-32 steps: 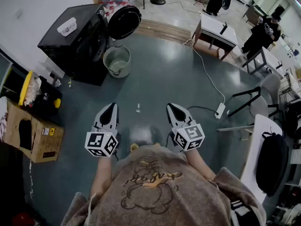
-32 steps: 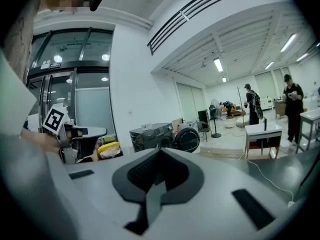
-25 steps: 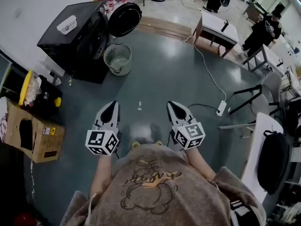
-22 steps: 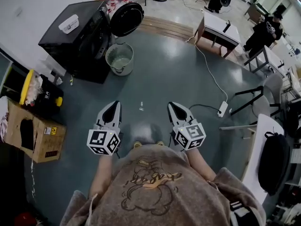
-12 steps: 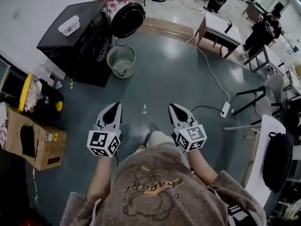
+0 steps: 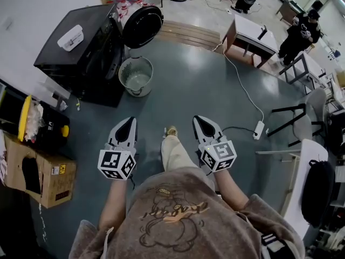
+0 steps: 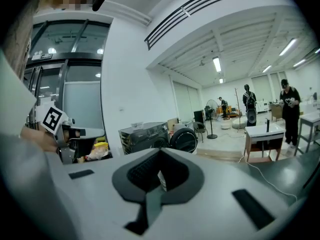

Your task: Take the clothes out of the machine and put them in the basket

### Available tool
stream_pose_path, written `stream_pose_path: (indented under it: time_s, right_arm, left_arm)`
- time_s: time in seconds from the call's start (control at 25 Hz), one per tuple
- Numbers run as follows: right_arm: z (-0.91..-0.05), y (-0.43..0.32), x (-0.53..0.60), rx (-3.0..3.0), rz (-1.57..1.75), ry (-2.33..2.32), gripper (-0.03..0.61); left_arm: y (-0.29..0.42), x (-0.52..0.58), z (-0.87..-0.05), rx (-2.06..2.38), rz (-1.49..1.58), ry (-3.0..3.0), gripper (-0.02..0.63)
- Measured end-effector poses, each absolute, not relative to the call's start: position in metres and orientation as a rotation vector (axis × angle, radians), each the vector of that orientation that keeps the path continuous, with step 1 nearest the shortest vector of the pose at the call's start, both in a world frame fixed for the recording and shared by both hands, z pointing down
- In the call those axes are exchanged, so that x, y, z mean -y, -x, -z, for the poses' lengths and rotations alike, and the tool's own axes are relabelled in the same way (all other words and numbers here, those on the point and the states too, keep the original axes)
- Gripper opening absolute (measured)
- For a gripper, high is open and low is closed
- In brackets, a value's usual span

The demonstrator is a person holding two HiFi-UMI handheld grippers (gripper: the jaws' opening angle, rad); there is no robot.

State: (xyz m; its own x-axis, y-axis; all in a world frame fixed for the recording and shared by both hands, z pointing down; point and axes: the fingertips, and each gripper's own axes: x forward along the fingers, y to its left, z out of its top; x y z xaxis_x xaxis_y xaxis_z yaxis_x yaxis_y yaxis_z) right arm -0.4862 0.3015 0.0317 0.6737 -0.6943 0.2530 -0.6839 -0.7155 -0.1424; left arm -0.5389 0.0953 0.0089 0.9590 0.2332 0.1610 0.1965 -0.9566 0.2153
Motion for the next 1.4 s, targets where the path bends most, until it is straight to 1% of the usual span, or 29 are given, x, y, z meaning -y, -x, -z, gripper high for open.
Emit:
stream_pose_path:
  time_s: [0.6,1.16,1.4]
  right_arm:
    - [-0.016,0.256,-0.305,-1.11,0.44,2.846,-0.004]
    - [-0.026,0.138,-0.304,-1.055,0.481,2.862,-0.003]
    - [-0.031,0.067,-0.289,-1.058,0.495,2.874,-0.003]
  left_arm:
    - [0.301,-0.093,0.025,-0.377,-0.267,-2.951,0.006]
    - [0.16,-0.094,0.016,-0.477,-0.285,-2.941,0.006]
    - [0.084,-0.078,0.005,-0.489,-0.294,-2.927,0.006]
